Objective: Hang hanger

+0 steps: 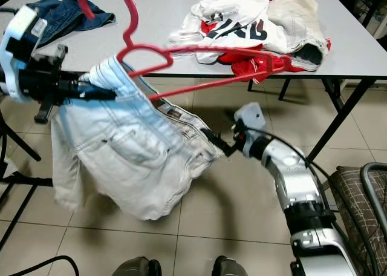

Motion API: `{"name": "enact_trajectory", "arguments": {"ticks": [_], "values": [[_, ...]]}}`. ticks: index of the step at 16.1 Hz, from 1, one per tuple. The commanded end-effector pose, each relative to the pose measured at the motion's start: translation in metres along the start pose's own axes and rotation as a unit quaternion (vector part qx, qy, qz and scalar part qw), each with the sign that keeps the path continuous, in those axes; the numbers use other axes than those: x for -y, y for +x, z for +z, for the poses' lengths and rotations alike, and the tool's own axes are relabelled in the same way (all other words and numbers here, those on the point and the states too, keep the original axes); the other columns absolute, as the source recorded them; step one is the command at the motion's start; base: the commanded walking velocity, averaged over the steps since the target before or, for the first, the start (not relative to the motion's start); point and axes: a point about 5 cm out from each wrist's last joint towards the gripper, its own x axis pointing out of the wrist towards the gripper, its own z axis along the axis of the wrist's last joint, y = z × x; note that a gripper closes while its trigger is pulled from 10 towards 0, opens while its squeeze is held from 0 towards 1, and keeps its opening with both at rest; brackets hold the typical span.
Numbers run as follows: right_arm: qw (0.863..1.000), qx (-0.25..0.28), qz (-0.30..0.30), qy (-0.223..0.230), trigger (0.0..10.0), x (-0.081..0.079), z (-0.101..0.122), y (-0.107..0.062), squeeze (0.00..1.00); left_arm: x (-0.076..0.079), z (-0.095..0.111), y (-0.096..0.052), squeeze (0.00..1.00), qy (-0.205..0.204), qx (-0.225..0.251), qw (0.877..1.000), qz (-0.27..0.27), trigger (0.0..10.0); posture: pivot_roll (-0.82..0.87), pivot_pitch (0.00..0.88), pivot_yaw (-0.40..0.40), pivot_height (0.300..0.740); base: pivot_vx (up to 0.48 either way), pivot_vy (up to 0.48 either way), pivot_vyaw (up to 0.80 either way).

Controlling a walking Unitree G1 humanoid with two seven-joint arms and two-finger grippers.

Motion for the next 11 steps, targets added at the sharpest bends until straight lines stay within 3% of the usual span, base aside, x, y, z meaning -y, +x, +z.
{"name": "enact_trajectory", "arguments": {"ticks": [1, 4, 5, 8, 11], "values": [[1.0, 0.01, 0.022, 0.002, 10.0, -0.001, 0.001, 0.001, 0.0, 0.005, 0.013, -0.002, 0.0, 0.024, 0.007, 1.0, -0.012, 0.0, 0.01, 0.115, 0.093, 0.74, 0.0, 0.0, 0.0], [0.992, -0.015, 0.121, -0.022, 10.0, -0.018, -0.005, 0.012, 0.0, 0.008, 0.025, 0.003, 0.0, 0.031, 0.026, 0.999, -0.026, 0.0, 0.01, 0.12, 0.095, 0.74, 0.0, 0.0, 0.0], [0.992, -0.037, 0.113, -0.042, 10.0, -0.018, -0.011, 0.022, 0.0, 0.013, 0.032, 0.003, 0.0, 0.031, 0.034, 0.998, -0.047, 0.0, 0.02, 0.121, 0.1, 0.74, 0.0, 0.0, 0.0], [0.997, -0.041, 0.041, -0.046, 10.0, -0.001, -0.005, 0.037, 0.0, 0.023, 0.039, 0.003, 0.0, 0.034, 0.015, 0.996, -0.082, 0.0, 0.05, 0.121, 0.093, 0.74, 0.0, 0.0, 0.0], [0.998, -0.018, 0.048, -0.032, 10.0, 0.005, 0.005, 0.039, 0.0, 0.028, 0.039, 0.004, 0.0, 0.036, 0.001, 0.995, -0.09, 0.0, 0.05, 0.121, 0.083, 0.74, 0.0, 0.0, 0.0]]}}
